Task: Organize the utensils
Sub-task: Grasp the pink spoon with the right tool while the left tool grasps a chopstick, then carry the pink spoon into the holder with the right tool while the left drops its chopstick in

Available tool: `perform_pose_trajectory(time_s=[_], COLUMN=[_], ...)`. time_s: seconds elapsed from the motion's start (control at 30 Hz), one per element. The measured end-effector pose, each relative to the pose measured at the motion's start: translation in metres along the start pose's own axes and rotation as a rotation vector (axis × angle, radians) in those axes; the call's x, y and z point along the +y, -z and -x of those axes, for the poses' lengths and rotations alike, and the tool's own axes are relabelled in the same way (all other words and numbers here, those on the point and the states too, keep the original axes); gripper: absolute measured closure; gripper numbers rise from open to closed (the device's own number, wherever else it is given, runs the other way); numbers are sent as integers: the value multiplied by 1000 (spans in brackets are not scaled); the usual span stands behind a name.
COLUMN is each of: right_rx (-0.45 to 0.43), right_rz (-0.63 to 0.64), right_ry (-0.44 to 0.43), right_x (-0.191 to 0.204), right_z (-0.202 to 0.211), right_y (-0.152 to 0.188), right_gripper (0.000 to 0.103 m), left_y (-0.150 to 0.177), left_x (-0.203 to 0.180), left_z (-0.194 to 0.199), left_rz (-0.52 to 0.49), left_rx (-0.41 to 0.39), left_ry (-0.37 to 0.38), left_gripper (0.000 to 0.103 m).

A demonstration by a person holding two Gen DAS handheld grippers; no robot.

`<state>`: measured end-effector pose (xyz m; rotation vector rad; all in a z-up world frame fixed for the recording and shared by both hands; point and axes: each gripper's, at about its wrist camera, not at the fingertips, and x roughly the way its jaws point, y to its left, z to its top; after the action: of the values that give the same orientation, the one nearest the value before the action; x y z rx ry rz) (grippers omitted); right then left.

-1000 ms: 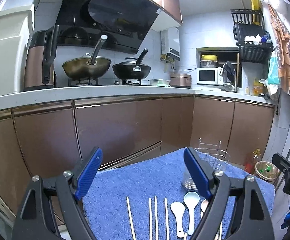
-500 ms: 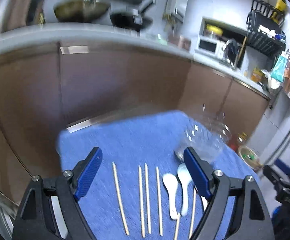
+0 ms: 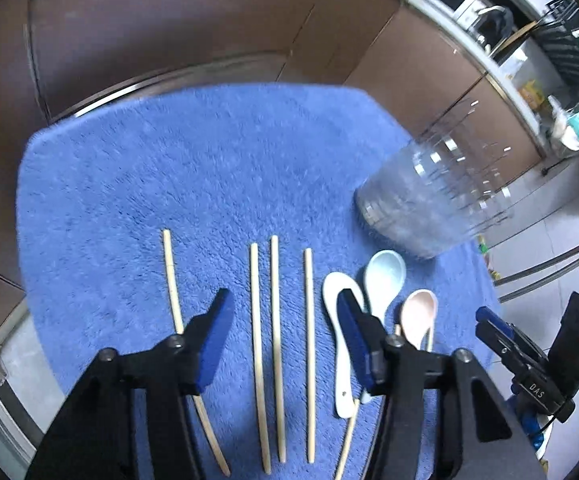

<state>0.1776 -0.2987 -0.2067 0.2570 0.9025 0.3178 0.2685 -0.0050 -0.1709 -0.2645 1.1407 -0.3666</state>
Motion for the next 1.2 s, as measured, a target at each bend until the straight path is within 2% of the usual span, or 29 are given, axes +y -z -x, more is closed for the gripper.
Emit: perform_pose_trajectory(time_s=[0.1, 0.13, 0.37, 0.5, 0.7, 0.8, 0.93, 1.03, 1.2], right_rx=[52, 70, 132, 182, 253, 282, 278, 246, 155], right_rz=[-3, -1, 31, 55, 87, 99, 118, 138, 189], right_ry=[-23, -29, -39, -35, -42, -41, -47, -42, -19], right_x=[-6, -8, -13, -16, -18, -20, -21, -13, 6], right_z=[-18, -24, -39, -50, -70, -78, -72, -61, -25], right_y=[-3, -3, -10, -16, -25, -27, -26, -23, -17], right_gripper=[71, 73, 77, 80, 84, 94, 95, 95, 95], left_y=[-8, -10, -18, -22, -24, -26, -31, -29, -25], left_x=[3, 6, 6, 3, -3, -9, -17, -17, -18], left_z=[-22, -28, -58, -71, -88, -96, -103, -102, -72], left_rz=[9, 13, 0, -17, -63, -82, -97, -88, -90], left_rx=[58, 74, 135, 175, 213, 224, 222, 199, 103], left_ry=[-13, -18, -81, -122, -178, -207, -242, -232, -204], left_gripper=[71, 71, 85, 90, 92, 94, 97, 98, 98])
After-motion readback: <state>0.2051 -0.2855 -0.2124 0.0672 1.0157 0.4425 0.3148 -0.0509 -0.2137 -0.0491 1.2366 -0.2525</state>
